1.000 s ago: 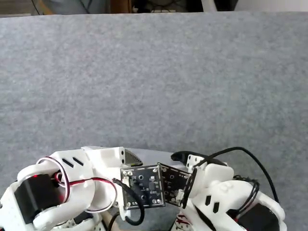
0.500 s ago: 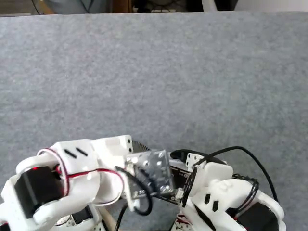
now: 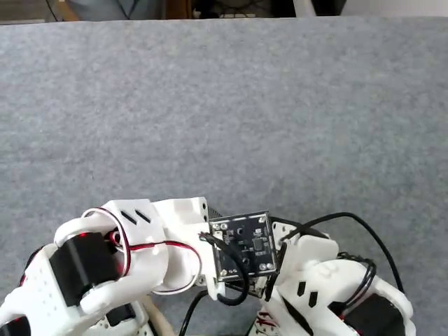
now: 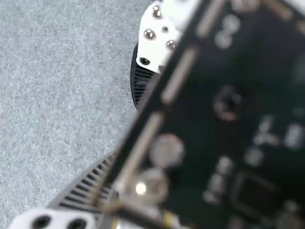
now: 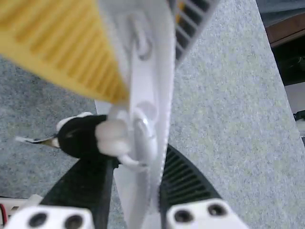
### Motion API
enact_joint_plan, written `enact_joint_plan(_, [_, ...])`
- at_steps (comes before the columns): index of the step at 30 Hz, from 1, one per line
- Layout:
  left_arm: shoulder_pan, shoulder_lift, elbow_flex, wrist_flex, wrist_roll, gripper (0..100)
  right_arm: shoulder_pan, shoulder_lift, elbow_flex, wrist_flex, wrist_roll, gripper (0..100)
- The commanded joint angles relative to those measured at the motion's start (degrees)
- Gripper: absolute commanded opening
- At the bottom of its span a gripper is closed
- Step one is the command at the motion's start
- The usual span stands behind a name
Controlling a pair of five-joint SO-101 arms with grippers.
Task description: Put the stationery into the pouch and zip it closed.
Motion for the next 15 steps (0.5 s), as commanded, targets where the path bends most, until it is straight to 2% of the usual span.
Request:
enact_joint_plan(1, [-0.4,0.0,-0.5,1.1,0.4,5,-0.9,2.0,0.0,-1.0,0.1,1.1])
enact_joint_plan(15, [-0.5,0.0,0.0,1.2,0.6,3,-0.6,1.6,-5.5,-1.3,0.1,1.6])
